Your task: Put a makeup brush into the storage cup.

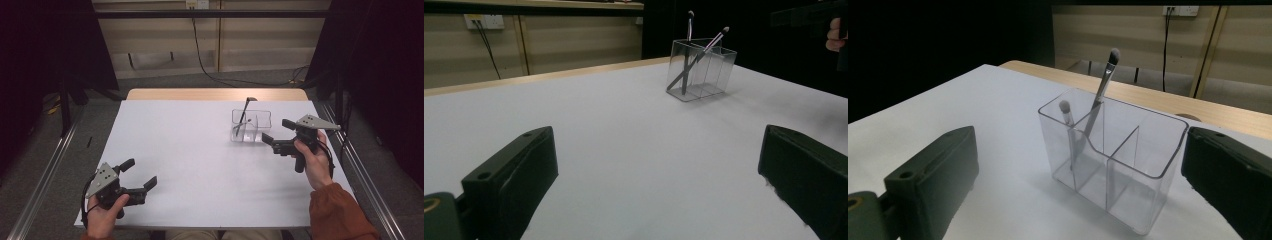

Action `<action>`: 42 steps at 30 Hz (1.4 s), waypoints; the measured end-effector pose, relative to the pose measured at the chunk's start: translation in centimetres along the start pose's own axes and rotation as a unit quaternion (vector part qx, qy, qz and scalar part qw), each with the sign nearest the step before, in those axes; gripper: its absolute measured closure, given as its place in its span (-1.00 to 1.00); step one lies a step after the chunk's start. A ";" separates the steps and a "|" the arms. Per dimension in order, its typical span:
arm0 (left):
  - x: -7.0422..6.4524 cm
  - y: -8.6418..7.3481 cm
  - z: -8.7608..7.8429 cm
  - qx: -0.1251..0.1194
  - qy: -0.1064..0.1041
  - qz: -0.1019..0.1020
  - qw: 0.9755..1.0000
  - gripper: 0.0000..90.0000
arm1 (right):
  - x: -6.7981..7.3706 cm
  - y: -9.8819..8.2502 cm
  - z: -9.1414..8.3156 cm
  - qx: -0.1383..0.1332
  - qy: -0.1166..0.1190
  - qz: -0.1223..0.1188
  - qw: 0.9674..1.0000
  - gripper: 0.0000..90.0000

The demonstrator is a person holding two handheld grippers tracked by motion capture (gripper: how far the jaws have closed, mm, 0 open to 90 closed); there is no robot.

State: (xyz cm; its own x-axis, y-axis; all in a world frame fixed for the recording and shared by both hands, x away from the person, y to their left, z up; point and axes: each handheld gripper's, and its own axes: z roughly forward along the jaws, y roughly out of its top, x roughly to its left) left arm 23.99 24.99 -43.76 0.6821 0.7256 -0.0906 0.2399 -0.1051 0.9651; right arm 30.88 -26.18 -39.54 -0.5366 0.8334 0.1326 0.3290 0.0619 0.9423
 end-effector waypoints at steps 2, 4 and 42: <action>0.0 0.0 0.0 -0.001 0.000 0.001 1.000 -0.95 | 0.3 -0.2 -0.3 -0.003 0.002 -0.001 1.000 -0.97; 0.0 0.0 0.0 0.000 0.001 0.002 1.000 -0.95 | 0.5 -0.4 -0.6 -0.001 0.003 -0.003 1.000 -0.97; -0.2 -0.3 -1.2 -0.004 0.015 0.005 1.000 -0.95 | 0.9 -6.5 -7.2 -0.010 -0.025 0.018 0.999 -0.98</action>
State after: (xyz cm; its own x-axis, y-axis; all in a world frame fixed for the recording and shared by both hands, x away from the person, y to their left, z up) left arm 22.91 25.71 -43.73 0.6630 0.7449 -0.0740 0.2277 -0.1065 0.9679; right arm 22.64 -29.78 -43.32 -0.4854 0.8609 0.1525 0.3322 0.0203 0.9430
